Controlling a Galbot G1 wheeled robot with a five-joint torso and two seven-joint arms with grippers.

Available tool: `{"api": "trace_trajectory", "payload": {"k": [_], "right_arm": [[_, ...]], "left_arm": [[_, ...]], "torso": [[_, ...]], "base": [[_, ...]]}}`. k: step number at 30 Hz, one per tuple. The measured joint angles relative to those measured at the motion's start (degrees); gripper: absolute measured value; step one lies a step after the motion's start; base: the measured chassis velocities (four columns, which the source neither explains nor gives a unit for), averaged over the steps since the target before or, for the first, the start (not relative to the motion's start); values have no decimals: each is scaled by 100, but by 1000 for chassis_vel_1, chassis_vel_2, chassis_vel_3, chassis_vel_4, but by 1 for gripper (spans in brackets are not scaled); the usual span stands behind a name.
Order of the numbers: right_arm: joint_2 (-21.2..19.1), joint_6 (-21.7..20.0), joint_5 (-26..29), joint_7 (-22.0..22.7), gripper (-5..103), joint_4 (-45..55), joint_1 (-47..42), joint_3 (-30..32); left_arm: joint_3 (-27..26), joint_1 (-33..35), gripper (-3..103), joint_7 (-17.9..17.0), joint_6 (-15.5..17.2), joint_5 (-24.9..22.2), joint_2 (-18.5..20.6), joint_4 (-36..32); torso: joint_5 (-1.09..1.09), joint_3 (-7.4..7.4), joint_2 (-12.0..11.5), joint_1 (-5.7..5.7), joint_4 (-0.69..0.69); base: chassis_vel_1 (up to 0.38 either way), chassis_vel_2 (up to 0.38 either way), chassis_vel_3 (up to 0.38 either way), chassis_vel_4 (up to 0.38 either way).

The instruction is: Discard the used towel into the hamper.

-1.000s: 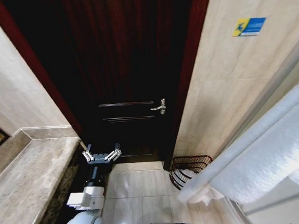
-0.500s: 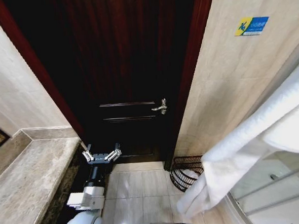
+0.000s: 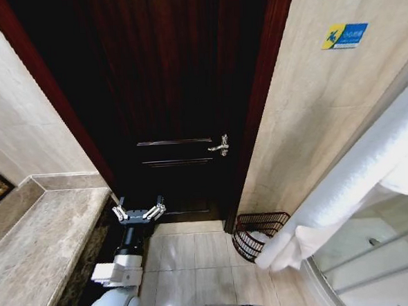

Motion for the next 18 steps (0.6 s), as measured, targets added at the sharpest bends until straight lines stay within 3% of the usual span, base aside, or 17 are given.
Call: {"api": "trace_trajectory", "payload": {"k": [5,18], "right_arm": [[269,125,-244,-17,4,-567,1047,-864],[895,54,-814,144,4,-1198,2854,-2126]], "left_arm": [[0,0,100,0,0,0,0,0],[0,0,100,0,0,0,0,0]], "torso": [[-1,1,0,0,2],[-2,0,0,1,1]], "base": [[0,0,0,0],[0,0,0,0]]}}
